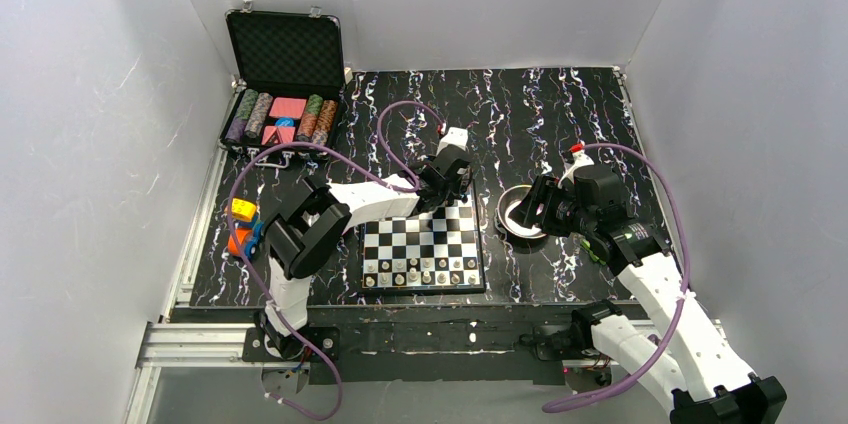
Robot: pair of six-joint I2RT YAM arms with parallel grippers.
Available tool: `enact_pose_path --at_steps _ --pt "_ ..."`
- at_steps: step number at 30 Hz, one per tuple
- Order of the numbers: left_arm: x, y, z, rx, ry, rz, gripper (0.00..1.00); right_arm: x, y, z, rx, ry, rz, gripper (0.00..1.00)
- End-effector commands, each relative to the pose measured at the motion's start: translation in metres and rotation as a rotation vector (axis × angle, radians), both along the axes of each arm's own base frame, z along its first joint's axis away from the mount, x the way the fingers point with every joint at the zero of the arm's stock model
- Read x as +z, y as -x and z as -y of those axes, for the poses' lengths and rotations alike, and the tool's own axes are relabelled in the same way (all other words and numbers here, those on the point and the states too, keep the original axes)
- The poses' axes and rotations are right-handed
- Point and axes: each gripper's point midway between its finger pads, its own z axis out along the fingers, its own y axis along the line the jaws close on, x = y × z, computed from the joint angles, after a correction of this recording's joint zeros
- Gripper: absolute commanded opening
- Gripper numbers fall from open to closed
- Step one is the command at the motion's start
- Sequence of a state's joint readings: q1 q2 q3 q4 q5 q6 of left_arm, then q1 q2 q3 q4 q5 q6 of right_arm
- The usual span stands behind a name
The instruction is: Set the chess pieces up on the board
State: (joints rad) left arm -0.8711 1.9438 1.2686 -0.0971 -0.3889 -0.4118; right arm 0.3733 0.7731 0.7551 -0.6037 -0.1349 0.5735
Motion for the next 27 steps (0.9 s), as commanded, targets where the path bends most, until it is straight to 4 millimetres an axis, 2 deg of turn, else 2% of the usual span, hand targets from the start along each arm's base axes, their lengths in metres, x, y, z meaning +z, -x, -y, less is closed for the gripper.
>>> enact_pose_path --at_steps 1,21,27 --pt "0.0154 -0.0091 0.0044 0.01 0.012 0.047 0.03 0.0054 -0.0022 -0.0015 0.006 -0.015 0.027 0.68" --pt "0.0086 -0.0135 0.0052 0.009 -0.015 0.048 0.07 0.0037 0.0009 -0.0006 0.01 -0.012 0.019 0.68" --pt "0.0094 -0.0122 0.0044 0.007 -0.019 0.049 0.18 0.0034 0.0015 -0.0016 0.014 -0.018 0.017 0.68"
